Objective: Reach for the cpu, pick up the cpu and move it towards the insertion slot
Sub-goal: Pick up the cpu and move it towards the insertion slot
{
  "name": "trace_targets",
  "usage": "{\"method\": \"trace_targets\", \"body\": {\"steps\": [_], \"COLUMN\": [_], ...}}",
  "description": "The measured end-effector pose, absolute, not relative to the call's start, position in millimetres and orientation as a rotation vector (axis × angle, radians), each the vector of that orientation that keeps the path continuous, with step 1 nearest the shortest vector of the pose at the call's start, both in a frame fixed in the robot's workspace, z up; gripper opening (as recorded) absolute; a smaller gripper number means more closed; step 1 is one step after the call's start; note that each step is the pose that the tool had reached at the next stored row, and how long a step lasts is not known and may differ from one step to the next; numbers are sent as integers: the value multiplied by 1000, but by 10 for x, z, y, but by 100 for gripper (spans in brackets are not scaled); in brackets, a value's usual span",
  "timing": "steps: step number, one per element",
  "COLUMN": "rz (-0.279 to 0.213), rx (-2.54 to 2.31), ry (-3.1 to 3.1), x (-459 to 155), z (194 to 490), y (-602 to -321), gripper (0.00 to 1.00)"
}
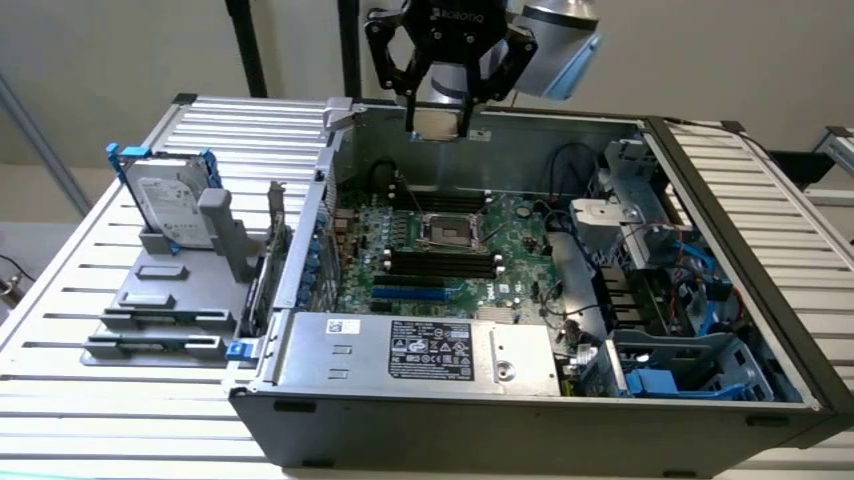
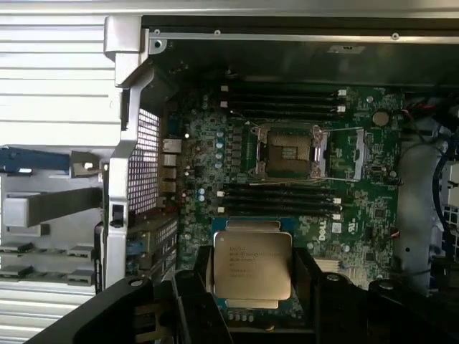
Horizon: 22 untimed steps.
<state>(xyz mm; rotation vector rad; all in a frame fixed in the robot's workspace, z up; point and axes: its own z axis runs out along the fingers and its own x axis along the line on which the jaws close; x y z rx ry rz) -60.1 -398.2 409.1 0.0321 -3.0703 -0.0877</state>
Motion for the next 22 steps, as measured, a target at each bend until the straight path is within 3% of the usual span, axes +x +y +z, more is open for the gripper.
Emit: {"method": "trace_targets", "body": {"steps": [22], "rz": [-88], "rx": [31], "ry": [-3070], "x": [-235], "z": [3780], "y": [-3443], "gripper": [55]}}
